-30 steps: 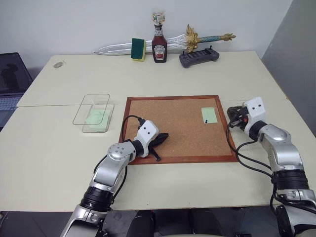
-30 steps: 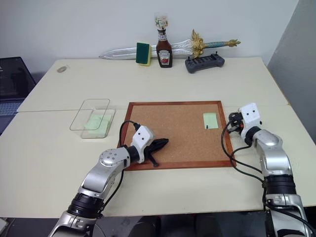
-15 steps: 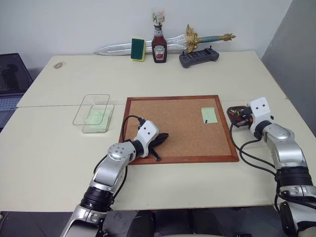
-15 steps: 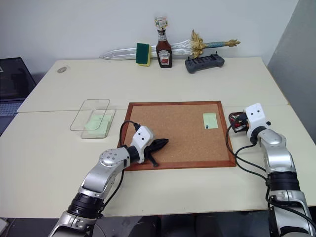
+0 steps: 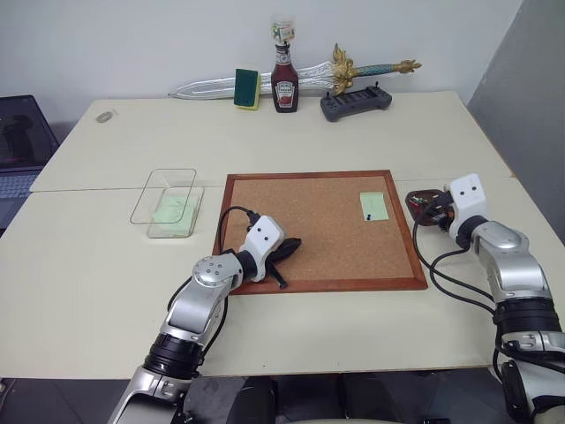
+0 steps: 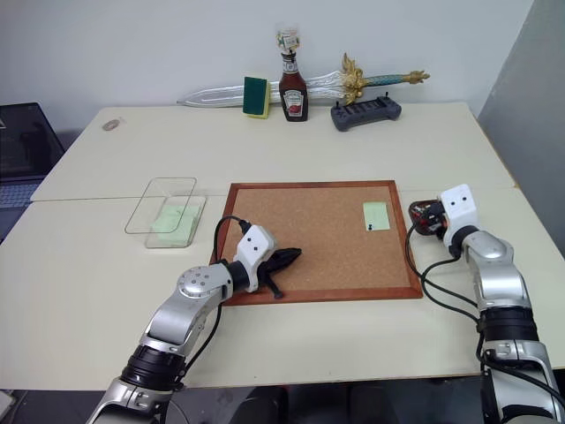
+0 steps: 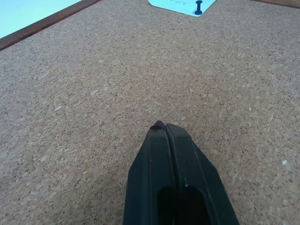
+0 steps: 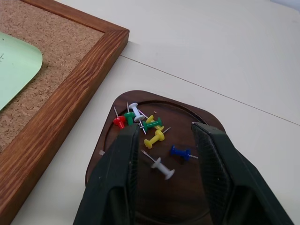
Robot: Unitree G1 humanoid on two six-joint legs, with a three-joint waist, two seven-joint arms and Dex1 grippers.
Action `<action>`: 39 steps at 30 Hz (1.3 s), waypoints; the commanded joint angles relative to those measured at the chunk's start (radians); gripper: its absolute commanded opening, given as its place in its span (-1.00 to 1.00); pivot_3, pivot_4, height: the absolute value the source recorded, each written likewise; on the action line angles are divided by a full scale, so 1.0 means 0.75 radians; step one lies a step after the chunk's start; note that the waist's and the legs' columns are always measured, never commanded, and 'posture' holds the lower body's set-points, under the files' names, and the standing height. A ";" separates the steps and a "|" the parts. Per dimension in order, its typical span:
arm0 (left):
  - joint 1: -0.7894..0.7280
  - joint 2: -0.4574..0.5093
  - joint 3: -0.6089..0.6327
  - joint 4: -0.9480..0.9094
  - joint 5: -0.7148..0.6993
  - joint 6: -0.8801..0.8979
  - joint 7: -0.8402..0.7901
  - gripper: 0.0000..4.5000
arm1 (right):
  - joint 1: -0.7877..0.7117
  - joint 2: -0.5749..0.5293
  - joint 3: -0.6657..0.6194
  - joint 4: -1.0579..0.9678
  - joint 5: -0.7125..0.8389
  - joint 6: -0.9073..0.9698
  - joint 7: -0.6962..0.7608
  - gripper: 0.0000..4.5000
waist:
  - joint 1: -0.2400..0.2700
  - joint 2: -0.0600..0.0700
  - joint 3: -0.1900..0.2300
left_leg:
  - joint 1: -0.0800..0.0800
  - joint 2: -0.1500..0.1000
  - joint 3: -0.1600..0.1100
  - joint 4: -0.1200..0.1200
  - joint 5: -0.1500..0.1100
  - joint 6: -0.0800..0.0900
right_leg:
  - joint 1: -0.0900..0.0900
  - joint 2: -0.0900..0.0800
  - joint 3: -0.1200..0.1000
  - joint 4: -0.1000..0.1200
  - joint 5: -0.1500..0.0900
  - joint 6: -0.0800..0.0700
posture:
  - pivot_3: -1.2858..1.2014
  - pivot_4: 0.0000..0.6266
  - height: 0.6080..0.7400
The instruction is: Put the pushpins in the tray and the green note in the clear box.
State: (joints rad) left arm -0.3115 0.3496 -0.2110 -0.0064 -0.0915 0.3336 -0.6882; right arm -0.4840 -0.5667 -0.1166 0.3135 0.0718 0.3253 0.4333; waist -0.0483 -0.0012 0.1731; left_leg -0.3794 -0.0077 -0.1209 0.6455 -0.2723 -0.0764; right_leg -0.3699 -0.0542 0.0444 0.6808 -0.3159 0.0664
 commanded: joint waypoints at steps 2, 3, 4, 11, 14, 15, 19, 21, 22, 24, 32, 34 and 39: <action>0.049 0.009 -0.073 0.048 0.027 0.033 -0.034 -1.00 | -0.015 -0.009 -0.077 -0.147 0.097 0.049 0.038 -0.16 | 0.000 0.000 0.000 | 0.000 0.000 0.000 0.000 0.000 0.000 | 0.000 0.000 0.000 0.000 0.000 0.000 | 0.03 -0.52 1.00; 0.048 0.009 -0.074 0.049 0.027 0.033 -0.035 -1.00 | -0.013 -0.008 -0.085 -0.166 0.114 0.061 0.046 -0.16 | 0.000 0.000 0.000 | 0.000 0.000 0.000 0.000 0.000 0.000 | 0.000 0.000 0.000 0.000 0.000 0.000 | 0.03 -0.52 1.00; 0.047 0.009 -0.074 0.050 0.027 0.032 -0.036 -1.00 | -0.011 -0.007 -0.091 -0.181 0.128 0.069 0.055 -0.16 | 0.000 0.000 0.000 | 0.000 0.000 0.000 0.000 0.000 0.000 | 0.000 0.000 0.000 0.000 0.000 0.000 | 0.03 -0.52 1.00; 0.038 0.005 -0.077 0.059 0.026 0.029 -0.038 -1.00 | 0.081 -0.006 -0.009 -0.347 0.200 0.104 0.221 -0.16 | 0.001 0.000 0.000 | 0.000 0.000 -0.001 0.000 0.000 0.000 | 0.000 0.000 0.000 0.000 0.000 0.000 | 0.03 -0.52 1.00; 0.037 0.005 -0.077 0.059 0.026 0.030 -0.037 -1.00 | 0.119 0.007 0.048 -0.408 0.209 0.110 0.271 -0.16 | 0.001 0.000 0.000 | 0.000 0.000 -0.001 0.000 0.000 0.000 | 0.001 0.000 0.000 0.000 0.000 0.000 | 0.03 -0.52 1.00; 0.037 0.005 -0.078 0.059 0.025 0.030 -0.037 -1.00 | 0.126 0.012 0.062 -0.421 0.212 0.113 0.279 -0.16 | 0.001 0.000 0.000 | 0.000 0.000 -0.001 0.000 0.000 0.000 | 0.001 0.000 0.000 0.000 0.000 0.000 | 0.03 -0.52 1.00; 0.036 0.004 -0.078 0.059 0.026 0.032 -0.036 -1.00 | 0.142 0.033 0.146 -0.447 0.206 0.097 0.336 -0.16 | 0.001 0.000 0.000 | 0.000 0.000 -0.001 0.000 0.000 0.000 | 0.001 0.000 -0.001 0.000 0.000 0.000 | 0.03 -0.52 1.00; 0.037 0.003 -0.078 0.058 0.027 0.032 -0.035 -1.00 | 0.133 0.051 0.177 -0.437 0.196 0.090 0.342 -0.16 | 0.001 0.000 0.000 | 0.000 0.000 -0.001 0.000 0.000 0.000 | 0.001 0.000 0.000 0.000 0.000 0.000 | 0.03 -0.52 1.00; 0.037 0.003 -0.078 0.058 0.027 0.032 -0.035 -1.00 | 0.128 0.059 0.186 -0.431 0.193 0.088 0.340 -0.16 | 0.001 0.000 0.000 | 0.000 0.000 -0.001 0.000 0.000 0.000 | 0.001 0.000 0.000 0.000 0.000 0.000 | 0.03 -0.52 1.00; 0.038 0.002 -0.078 0.057 0.027 0.033 -0.033 -1.00 | 0.113 0.076 0.203 -0.408 0.180 0.079 0.328 -0.16 | 0.001 0.000 0.000 | 0.000 0.000 -0.001 0.000 0.000 0.000 | 0.001 0.000 -0.001 0.000 0.000 0.000 | 0.03 -0.52 1.00; 0.046 0.003 -0.077 0.050 0.027 0.036 -0.030 -1.00 | 0.068 0.128 0.239 -0.326 0.137 0.036 0.309 -0.16 | 0.001 0.000 0.000 | 0.000 0.000 -0.001 0.000 0.000 0.000 | 0.000 0.000 -0.001 0.000 0.000 0.000 | 0.03 -0.52 1.00; 0.046 0.003 -0.077 0.049 0.027 0.036 -0.030 -1.00 | 0.060 0.142 0.236 -0.310 0.133 0.031 0.305 -0.16 | 0.001 0.000 0.000 | 0.000 0.000 -0.001 0.000 0.000 0.000 | 0.000 0.000 -0.001 0.000 0.000 0.000 | 0.03 -0.52 1.00; 0.047 0.002 -0.077 0.047 0.026 0.036 -0.030 -1.00 | 0.048 0.164 0.231 -0.278 0.122 0.020 0.301 -0.16 | 0.001 0.000 0.000 | 0.000 0.000 -0.001 0.000 0.000 0.000 | 0.000 0.000 -0.001 0.000 0.000 0.000 | 0.03 -0.52 1.00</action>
State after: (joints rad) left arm -0.3136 0.3488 -0.2151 -0.0041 -0.0888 0.3285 -0.6888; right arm -0.4271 -0.4482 0.0634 0.1148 0.1671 0.3668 0.6643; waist -0.0475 -0.0009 0.1729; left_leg -0.3791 -0.0077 -0.1219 0.6456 -0.2723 -0.0764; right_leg -0.3696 -0.0541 0.0438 0.6806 -0.3160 0.0664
